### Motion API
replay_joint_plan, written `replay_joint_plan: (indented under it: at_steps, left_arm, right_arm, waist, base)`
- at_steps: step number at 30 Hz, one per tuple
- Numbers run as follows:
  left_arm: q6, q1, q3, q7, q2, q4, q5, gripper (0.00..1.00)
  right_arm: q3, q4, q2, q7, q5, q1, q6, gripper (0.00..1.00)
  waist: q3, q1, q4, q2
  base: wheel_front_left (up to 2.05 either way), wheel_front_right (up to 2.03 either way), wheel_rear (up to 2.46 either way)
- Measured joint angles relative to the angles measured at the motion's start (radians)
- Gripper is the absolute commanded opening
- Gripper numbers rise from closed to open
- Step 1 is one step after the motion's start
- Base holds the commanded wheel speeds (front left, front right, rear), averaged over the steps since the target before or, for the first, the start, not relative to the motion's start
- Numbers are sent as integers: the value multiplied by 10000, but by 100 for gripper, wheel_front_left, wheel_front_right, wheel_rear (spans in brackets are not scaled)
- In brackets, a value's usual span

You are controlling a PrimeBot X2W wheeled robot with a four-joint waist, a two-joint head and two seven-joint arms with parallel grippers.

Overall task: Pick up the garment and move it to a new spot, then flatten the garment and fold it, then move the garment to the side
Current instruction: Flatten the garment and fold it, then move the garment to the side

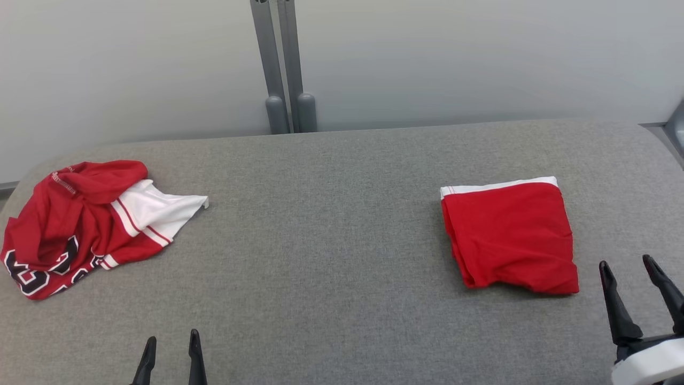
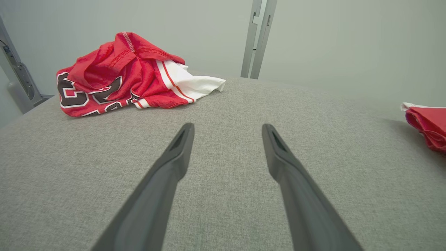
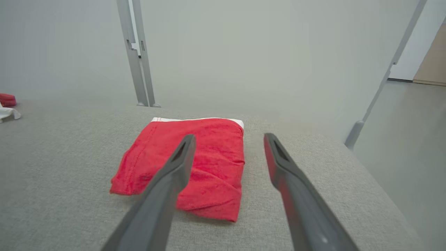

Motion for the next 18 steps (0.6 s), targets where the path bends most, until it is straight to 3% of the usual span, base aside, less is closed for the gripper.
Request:
replay_joint_plan:
  at_steps: [7,18]
  left_arm:
    - [-224,13,159,0,0,190,0,100]
    - [-297,55,176,0,0,230,-4,100]
  right_arm:
    - [-675,-25,754,0,-546,522,4,100]
    - [-708,0,907,0,-606,469,2,100]
  waist:
    - [-27,0,-93,0]
    - [-10,0,73,0]
  base:
    - [0,0,0]
    - [0,0,0]
